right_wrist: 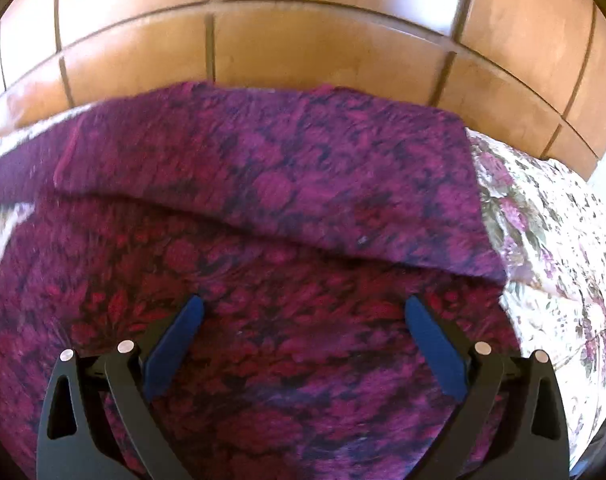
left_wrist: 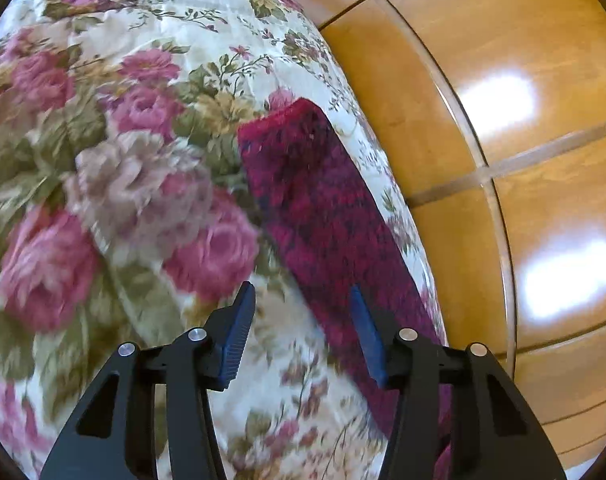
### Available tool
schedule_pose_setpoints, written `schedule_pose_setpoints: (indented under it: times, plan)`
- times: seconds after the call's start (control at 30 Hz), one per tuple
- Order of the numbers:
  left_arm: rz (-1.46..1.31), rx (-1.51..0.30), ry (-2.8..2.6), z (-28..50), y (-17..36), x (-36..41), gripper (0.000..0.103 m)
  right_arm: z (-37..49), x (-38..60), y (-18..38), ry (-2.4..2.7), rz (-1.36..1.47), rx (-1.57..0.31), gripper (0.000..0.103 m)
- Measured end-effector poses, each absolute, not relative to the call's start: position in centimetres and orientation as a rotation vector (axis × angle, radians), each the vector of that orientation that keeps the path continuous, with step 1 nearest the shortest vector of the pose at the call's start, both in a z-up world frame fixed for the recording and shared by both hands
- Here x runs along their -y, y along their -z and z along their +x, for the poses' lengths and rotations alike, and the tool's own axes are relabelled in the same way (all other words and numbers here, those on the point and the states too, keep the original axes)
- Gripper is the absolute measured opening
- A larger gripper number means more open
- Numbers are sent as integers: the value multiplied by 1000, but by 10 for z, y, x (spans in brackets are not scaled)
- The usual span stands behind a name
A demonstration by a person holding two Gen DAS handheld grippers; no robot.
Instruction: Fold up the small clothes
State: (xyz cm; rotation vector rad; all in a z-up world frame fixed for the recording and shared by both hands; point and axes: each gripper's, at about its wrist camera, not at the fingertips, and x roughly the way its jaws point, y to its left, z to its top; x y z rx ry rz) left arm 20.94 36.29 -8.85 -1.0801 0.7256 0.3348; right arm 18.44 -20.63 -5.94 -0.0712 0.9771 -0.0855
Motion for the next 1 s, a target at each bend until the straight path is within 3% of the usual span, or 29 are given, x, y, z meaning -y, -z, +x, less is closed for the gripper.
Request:
schedule_pose_setpoints:
  times: [0.2, 0.23, 0.33, 0.47, 0.67, 1.0]
  plan:
    - [-1048, -752, -402, 234, 100, -384, 46, 188, 216, 67, 65, 2, -1001, 101]
    - [-1031, -753, -409, 238, 100, -386, 28, 189, 218, 68, 65, 2, -1004, 101]
    - [-985, -758, -390, 250, 93, -382, 12, 191, 218, 70, 67, 1, -1006, 101]
    - [-878, -688, -292, 251, 57, -354, 10, 189, 215, 71, 68, 6, -1003, 101]
    - [-673, -606, -42, 239, -5, -253, 10, 190, 216, 71, 67, 9, -1003, 101]
    - [-476, -773, 233, 249, 14, -78, 10, 190, 217, 70, 61, 25, -998, 101]
